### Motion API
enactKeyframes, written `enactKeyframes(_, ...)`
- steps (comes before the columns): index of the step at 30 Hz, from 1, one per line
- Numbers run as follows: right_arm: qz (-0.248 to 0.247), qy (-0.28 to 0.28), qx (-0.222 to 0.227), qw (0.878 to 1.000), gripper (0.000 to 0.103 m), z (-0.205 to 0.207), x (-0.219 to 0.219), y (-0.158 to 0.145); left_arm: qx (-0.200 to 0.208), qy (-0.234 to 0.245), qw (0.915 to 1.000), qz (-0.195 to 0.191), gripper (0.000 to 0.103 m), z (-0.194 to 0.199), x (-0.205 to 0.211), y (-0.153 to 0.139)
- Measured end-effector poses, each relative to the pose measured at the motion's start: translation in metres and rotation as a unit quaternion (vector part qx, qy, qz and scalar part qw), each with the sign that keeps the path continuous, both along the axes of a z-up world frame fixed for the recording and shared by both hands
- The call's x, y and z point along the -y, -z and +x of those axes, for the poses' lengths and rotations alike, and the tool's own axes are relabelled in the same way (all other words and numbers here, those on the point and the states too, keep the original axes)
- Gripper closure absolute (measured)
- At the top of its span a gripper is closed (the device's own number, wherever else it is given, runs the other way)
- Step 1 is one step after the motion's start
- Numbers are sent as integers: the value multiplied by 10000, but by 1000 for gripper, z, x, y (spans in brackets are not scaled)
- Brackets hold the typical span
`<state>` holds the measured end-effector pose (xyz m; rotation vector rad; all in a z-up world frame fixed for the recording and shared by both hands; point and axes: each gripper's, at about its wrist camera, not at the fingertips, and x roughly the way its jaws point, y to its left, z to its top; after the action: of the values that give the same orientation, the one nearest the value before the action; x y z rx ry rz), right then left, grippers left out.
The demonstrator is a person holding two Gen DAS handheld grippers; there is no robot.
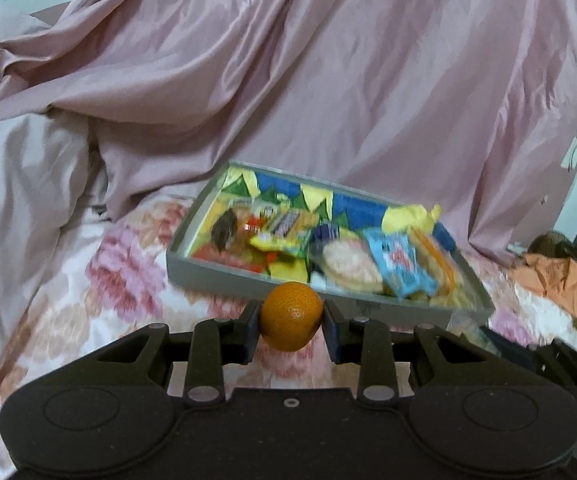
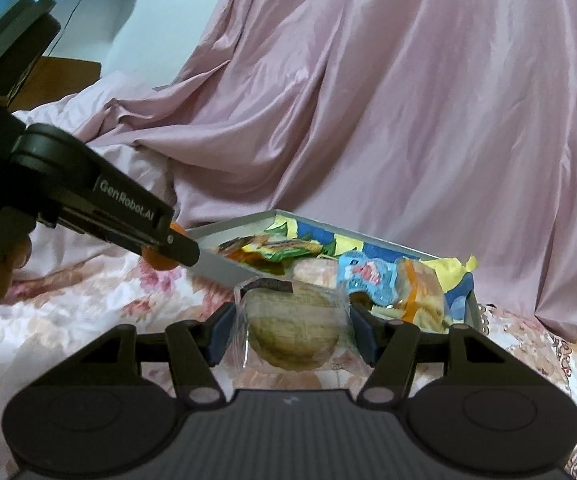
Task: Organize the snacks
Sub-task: 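Lift the orange and biscuit and carry both toward the grey tray, then lower the orange and biscuit into the tray and open both grippers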
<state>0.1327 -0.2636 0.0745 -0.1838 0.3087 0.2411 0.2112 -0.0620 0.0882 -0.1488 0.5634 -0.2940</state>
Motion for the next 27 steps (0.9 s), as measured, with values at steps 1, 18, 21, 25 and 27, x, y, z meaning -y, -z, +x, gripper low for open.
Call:
enactKeyframes(1,12,19,3,10000,37,5,1,0,19,-2,10000,-22,69,6,0,-2)
enactKeyframes(18,7,-27,229,9997,37,95,-21,10,219,-97,9996,142,69,90,-1,6)
enactKeyframes(21,-14,-80,248,9997,37,108,-27,13,201,-113,9995,197,69,100,-2,12)
enactKeyframes(25,-68,-153,263,9995,37,119,-36,16,174,-182,9995,206,69,109,-5,20)
enactKeyframes(27,-84,-173,253,9995,37,124,-39,18,150,-231,9994,190,69,113,-8,24)
